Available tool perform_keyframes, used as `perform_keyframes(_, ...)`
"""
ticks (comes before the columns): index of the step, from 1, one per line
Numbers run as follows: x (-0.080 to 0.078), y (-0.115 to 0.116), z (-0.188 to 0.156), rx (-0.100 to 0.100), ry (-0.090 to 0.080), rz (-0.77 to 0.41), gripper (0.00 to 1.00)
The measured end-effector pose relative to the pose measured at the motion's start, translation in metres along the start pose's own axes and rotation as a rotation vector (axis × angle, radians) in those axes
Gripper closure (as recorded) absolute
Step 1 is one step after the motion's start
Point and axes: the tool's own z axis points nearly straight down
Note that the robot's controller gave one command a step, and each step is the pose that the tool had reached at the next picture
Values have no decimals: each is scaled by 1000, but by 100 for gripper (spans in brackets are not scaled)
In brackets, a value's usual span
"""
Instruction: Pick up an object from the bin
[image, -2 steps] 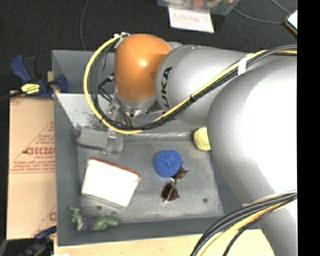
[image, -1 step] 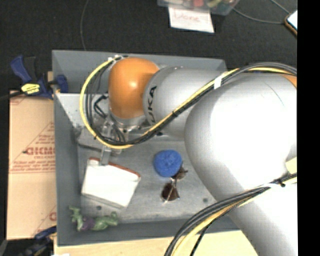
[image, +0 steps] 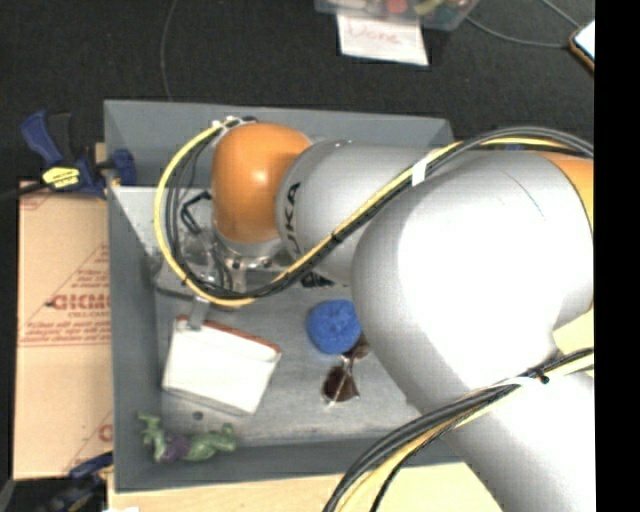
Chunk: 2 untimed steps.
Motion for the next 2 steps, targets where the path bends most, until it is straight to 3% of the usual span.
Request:
perform_keyframes(1,-3,-5,0,6,7,4,100)
perform_keyframes(2,-3,-5,0,6,7,4,100)
